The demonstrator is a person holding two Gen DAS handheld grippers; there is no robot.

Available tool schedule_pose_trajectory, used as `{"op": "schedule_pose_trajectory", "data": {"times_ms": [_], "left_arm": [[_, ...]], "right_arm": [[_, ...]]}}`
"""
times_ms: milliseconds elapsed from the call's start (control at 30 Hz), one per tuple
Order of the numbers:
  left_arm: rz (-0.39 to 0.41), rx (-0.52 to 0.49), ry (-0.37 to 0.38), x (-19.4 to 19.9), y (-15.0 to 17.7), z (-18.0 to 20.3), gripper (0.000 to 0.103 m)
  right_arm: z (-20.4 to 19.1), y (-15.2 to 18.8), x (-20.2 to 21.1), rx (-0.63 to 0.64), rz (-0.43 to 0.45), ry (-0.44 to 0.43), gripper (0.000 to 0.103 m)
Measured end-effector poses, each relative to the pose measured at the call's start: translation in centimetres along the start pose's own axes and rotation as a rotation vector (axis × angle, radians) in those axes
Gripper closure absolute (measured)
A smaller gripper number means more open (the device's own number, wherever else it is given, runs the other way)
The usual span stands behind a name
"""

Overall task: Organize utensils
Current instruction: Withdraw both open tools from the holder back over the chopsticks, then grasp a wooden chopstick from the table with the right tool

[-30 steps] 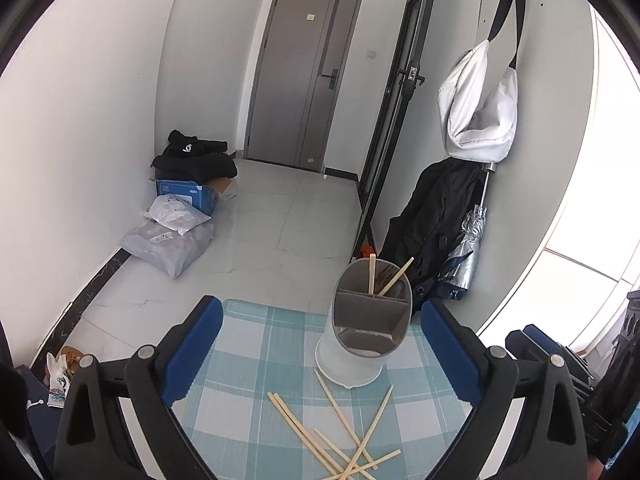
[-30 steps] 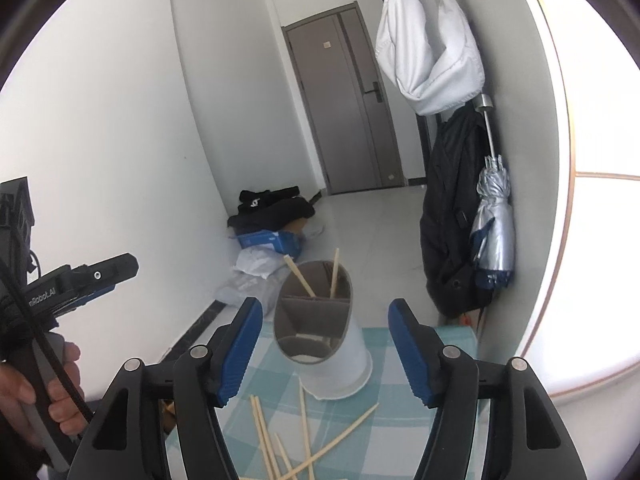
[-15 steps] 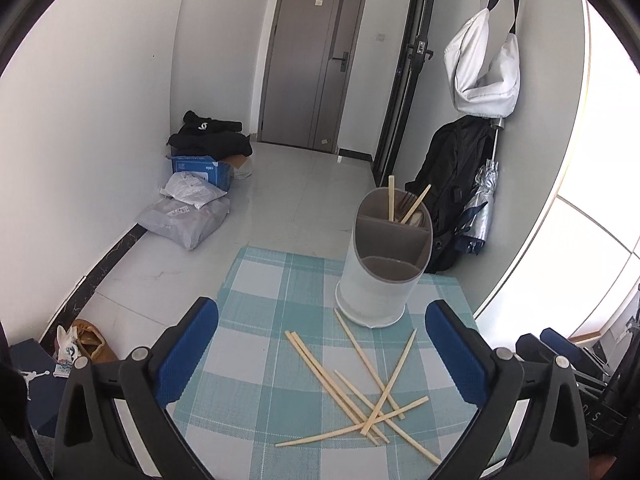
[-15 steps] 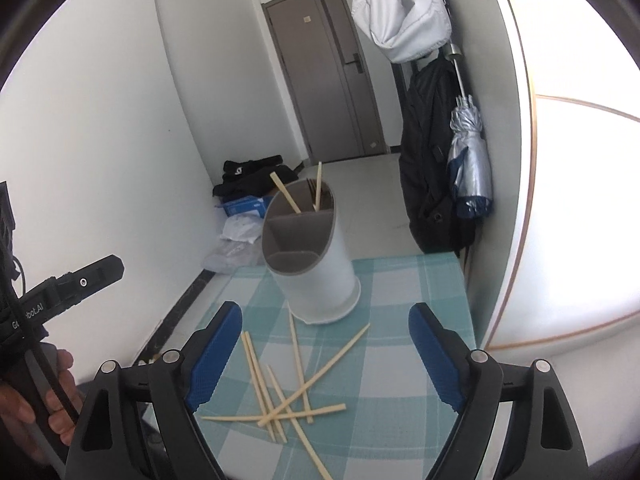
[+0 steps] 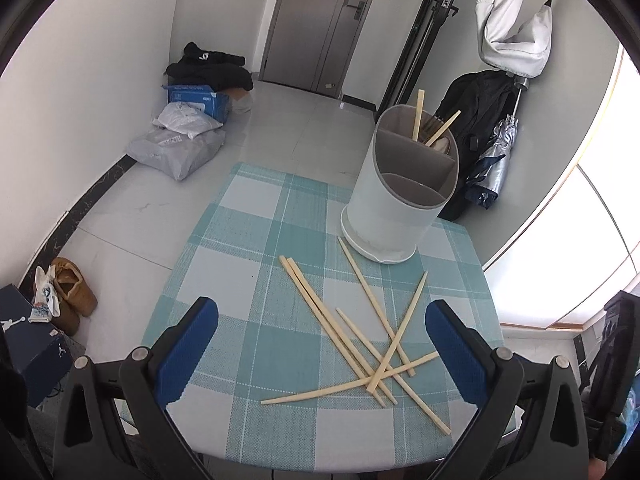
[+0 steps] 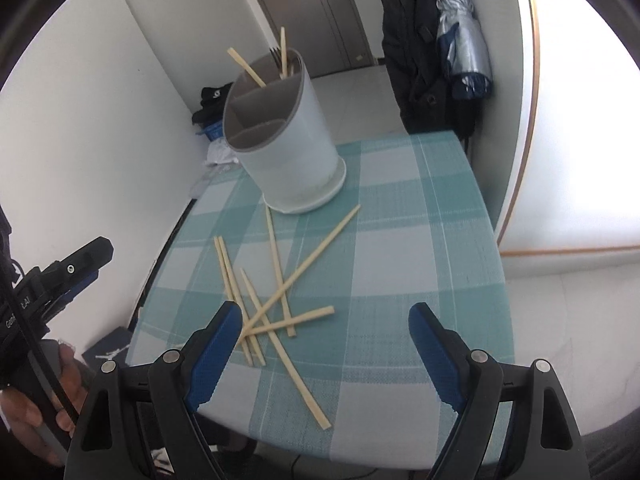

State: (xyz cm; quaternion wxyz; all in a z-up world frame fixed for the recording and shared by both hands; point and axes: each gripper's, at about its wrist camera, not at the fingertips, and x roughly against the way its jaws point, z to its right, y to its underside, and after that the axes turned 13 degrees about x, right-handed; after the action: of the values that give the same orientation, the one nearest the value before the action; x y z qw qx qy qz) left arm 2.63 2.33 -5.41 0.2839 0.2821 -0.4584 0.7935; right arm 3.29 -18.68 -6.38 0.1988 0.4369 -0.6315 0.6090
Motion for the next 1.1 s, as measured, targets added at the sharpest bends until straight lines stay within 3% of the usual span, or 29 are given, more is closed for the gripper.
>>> {"op": "schedule_pose_trajectory", "data": {"times_ms": [167, 400, 533, 633, 900, 1100], "left_arm": [[-0.042, 0.025, -0.011, -0.8, -0.5, -0.6, 0.001], [-0.099, 0.106, -0.010, -1.7, -1.5, -2.2, 0.001], [-0.112, 0.144, 0.002, -1.8, -2.2, -2.9, 0.001], [-0.103, 0.166, -0.012, -1.5, -2.7, -3.6, 0.001], [-0.146, 0.222, -0.002, -1.9, -3.4, -4.9, 0.001], [-0.182, 0.276, 0.033, -1.9, -3.7, -5.5, 0.001]], "right_arm": [[1.0, -0.1, -1.9, -0.032, -0.083, -0.001, 0.021], [2.7, -4.1, -5.3, -0.074, -0.167, -0.006, 0.027], [3.4, -7.1, -8.6, -0.076, -0.227, 0.017, 0.037], [3.6, -8.6, -11.1, -0.069, -0.282, 0.032, 0.059], [1.0, -9.1, -13.5, 0.025, -0.294, 0.151, 0.062], [-1.2, -8.0, -13.3, 0.067, -0.276, 0.251, 0.091]]}}
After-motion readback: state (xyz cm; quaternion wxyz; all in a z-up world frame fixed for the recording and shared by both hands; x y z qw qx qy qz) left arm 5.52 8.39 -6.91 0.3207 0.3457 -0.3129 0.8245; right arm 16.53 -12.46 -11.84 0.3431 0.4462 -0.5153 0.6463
